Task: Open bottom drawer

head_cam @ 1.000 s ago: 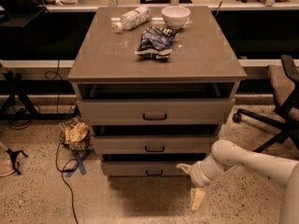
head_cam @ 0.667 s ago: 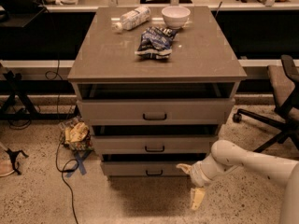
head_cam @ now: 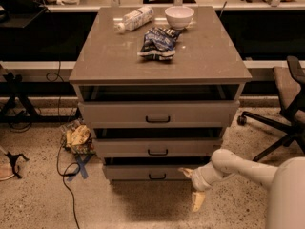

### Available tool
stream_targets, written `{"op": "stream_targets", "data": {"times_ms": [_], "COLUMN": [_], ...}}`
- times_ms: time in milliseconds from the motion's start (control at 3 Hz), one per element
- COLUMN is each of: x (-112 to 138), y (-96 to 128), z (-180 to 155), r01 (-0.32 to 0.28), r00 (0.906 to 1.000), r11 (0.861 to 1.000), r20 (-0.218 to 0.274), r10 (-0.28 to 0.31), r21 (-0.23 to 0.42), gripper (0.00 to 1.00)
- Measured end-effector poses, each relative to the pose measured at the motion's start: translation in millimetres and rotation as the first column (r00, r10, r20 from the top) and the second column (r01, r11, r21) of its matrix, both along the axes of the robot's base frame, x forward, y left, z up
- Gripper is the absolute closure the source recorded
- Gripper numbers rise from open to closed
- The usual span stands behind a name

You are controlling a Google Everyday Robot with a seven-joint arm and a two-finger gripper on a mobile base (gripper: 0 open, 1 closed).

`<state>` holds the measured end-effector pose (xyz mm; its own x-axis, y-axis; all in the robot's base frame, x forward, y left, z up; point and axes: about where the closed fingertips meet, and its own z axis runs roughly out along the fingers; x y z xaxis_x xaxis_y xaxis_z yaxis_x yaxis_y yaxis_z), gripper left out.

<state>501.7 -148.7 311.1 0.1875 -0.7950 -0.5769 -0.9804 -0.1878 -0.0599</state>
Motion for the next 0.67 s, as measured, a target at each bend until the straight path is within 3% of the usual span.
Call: {"op": "stream_targets", "data": {"times_ms": [333, 667], "x": [33.0, 33.0], "y": [3.3, 3.3], "z": [-56.8, -56.9], "r01": [0.03, 0.03], "r00": [0.9964, 0.9964], "r11": [0.999, 0.999], "r20": [0.079, 0.079], "r10": [-0.031, -0.031], "r21": [0.018, 0.019], "gripper": [0.0, 0.0]}}
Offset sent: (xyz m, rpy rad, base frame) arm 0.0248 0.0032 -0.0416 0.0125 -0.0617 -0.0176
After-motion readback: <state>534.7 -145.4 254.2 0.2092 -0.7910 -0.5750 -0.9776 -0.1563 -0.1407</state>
